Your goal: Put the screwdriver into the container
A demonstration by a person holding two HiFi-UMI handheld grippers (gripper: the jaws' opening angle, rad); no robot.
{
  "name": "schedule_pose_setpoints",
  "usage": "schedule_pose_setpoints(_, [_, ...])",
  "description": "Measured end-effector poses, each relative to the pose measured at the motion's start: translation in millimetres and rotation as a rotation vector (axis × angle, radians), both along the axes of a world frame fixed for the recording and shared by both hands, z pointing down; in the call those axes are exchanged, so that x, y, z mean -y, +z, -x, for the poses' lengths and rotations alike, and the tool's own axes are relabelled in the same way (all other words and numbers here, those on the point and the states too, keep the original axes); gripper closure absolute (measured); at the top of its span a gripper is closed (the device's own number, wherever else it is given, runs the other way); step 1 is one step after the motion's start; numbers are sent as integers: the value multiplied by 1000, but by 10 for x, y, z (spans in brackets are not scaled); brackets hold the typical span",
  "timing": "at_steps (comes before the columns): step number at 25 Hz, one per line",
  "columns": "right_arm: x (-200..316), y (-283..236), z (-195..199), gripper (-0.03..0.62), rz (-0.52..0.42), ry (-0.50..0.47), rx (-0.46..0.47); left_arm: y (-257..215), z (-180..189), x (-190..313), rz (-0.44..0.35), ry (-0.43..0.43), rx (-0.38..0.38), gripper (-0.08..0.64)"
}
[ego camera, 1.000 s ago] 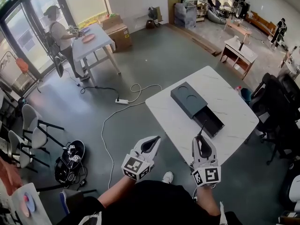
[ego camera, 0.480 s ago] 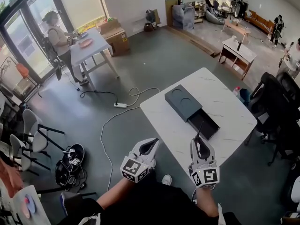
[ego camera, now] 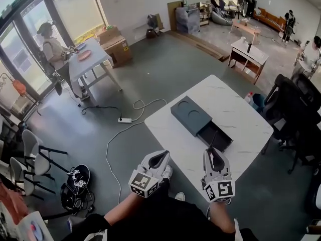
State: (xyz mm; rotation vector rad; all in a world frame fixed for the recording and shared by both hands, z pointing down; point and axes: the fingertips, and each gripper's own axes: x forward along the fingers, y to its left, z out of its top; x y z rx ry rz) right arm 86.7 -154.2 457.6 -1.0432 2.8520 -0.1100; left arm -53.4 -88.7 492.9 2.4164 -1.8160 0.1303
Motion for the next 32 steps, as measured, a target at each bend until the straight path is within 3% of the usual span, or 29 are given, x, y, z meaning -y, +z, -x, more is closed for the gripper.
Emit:
schedule_pose_setpoints(14, [764, 208, 350, 506, 3, 107, -137, 199, 341, 1048, 25, 163, -45, 551])
schedule_pose_setpoints(23, [1075, 430, 312, 506, 49, 239, -225, 257, 344, 1671, 29, 330, -68, 551])
schedule_pose_setpoints(32, [1277, 760, 217, 506, 86, 347, -376, 427, 247, 2064, 55, 461, -89, 551])
